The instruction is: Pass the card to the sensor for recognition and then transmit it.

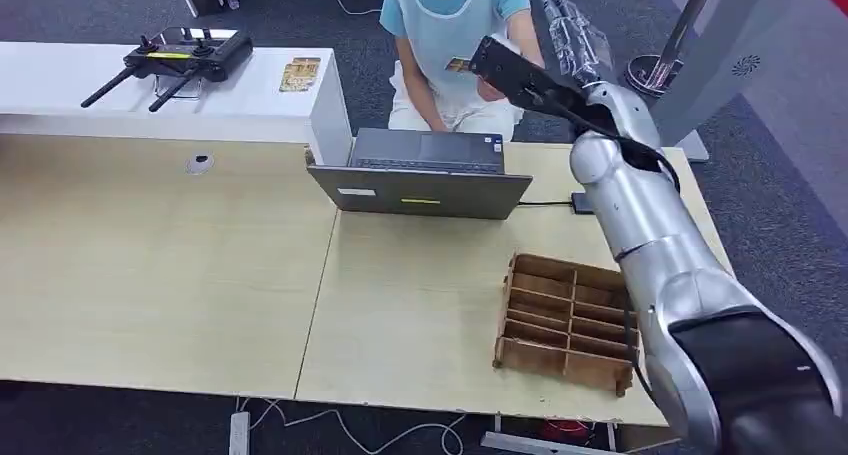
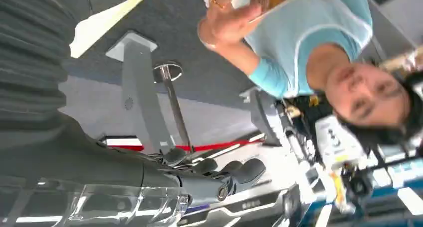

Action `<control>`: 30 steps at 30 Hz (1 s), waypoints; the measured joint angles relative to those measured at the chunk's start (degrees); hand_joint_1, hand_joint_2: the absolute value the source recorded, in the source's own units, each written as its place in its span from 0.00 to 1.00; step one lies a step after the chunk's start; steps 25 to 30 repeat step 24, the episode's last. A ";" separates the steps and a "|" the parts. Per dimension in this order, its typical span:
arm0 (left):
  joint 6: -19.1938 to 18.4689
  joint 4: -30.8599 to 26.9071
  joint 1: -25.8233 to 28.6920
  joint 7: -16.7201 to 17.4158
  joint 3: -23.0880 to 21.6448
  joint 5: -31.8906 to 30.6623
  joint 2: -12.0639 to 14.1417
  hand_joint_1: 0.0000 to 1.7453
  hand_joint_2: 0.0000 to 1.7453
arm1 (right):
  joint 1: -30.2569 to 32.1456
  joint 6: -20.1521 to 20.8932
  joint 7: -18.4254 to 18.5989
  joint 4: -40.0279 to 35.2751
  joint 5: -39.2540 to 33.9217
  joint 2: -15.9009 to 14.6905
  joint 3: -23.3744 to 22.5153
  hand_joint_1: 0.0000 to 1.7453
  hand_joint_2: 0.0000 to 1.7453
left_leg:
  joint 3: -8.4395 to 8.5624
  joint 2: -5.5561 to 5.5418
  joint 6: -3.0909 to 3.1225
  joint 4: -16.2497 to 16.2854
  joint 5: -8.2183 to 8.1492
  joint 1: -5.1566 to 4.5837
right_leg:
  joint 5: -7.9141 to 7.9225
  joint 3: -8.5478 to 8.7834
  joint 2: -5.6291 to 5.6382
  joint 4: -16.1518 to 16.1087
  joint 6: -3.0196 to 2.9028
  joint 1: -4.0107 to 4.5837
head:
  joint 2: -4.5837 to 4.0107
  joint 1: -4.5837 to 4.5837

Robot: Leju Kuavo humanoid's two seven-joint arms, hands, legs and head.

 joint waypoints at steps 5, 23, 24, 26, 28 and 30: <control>0.20 0.00 -0.01 0.00 0.00 -0.02 -0.04 0.00 0.00 | 6.72 0.15 1.70 -15.30 1.28 0.31 -4.18 0.00 1.00 | 0.00 0.00 0.00 0.00 -0.01 0.00 | -0.01 0.00 0.01 0.00 0.00 0.00 | 0.00 0.04; 1.60 0.00 0.46 -0.42 2.17 0.33 -0.50 0.00 0.00 | 33.26 21.08 -8.21 -46.24 -51.51 -3.52 -16.15 0.00 1.00 | 0.03 -0.03 0.02 0.00 -0.05 0.00 | -0.02 0.02 -0.04 -0.12 0.02 0.00 | 0.00 0.02; 1.81 0.00 0.51 -0.50 2.89 0.33 -0.50 0.00 0.00 | 36.12 22.64 -9.50 -47.36 -54.65 -4.69 -16.43 0.00 1.00 | 0.01 -0.13 0.04 0.00 -0.07 0.00 | -0.06 0.07 -0.14 -0.15 0.07 0.01 | 0.00 0.00; 1.81 0.00 0.51 -0.50 2.89 0.33 -0.50 0.00 0.00 | 36.12 22.64 -9.50 -47.36 -54.65 -4.69 -16.43 0.00 1.00 | 0.01 -0.13 0.04 0.00 -0.07 0.00 | -0.06 0.07 -0.14 -0.15 0.07 0.01 | 0.00 0.00; 1.81 0.00 0.51 -0.50 2.89 0.33 -0.50 0.00 0.00 | 36.12 22.64 -9.50 -47.36 -54.65 -4.69 -16.43 0.00 1.00 | 0.01 -0.13 0.04 0.00 -0.07 0.00 | -0.06 0.07 -0.14 -0.15 0.07 0.01 | 0.00 0.00; 1.81 0.00 0.51 -0.50 2.89 0.33 -0.50 0.00 0.00 | 36.12 22.64 -9.50 -47.36 -54.65 -4.69 -16.43 0.00 1.00 | 0.01 -0.13 0.04 0.00 -0.07 0.00 | -0.06 0.07 -0.14 -0.15 0.07 0.01 | 0.00 0.00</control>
